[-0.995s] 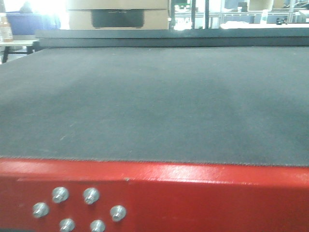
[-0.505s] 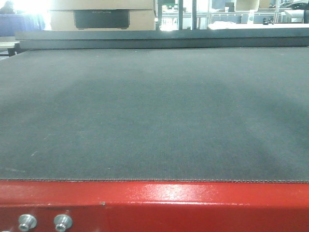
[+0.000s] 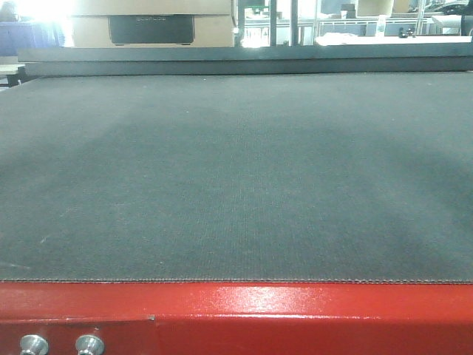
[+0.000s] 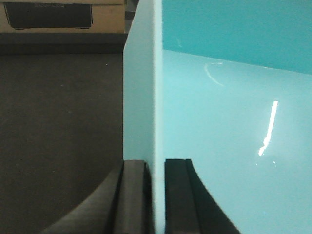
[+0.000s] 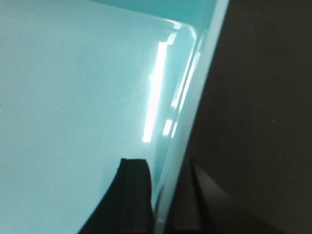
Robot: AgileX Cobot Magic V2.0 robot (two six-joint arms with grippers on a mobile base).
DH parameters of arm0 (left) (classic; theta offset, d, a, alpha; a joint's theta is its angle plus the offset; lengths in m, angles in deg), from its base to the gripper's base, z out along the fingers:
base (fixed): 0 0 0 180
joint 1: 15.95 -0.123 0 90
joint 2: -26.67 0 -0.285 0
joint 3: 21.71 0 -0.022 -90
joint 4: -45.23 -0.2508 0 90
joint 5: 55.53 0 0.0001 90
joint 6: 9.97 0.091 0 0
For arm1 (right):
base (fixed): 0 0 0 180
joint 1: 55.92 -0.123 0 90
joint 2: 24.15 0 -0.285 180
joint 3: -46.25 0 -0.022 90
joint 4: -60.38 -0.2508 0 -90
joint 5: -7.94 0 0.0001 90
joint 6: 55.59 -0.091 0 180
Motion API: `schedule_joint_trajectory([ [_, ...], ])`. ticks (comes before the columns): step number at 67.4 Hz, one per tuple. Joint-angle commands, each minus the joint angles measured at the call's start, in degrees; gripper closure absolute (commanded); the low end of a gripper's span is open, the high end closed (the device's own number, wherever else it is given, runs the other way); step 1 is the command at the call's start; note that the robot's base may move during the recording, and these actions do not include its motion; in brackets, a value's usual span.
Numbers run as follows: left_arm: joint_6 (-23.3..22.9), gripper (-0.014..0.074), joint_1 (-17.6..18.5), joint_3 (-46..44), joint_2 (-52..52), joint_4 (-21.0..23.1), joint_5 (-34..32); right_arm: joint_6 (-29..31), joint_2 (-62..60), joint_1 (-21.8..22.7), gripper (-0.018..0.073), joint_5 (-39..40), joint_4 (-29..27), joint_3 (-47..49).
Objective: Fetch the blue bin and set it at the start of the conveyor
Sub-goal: 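Carry the bin with both grippers up to the red-framed belt conveyor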
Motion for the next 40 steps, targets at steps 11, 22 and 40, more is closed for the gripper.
schedule_joint_trajectory([
  [11,-1.04,0.0708,0.31,-0.55,-0.93,2.96,-3.98,1.46,-0.33,0.13,0.0711,2.28,0.50,0.59],
  [22,-1.04,0.0708,0.31,-0.55,-0.93,3.10,-3.92,1.46,-0.33,0.13,0.0711,2.39,0.50,0.59],
  [40,-1.04,0.0708,0.31,-0.55,1.59,0.84,4.55,1.46,1.45,0.13,0.0711,0.64,2.05,0.59],
])
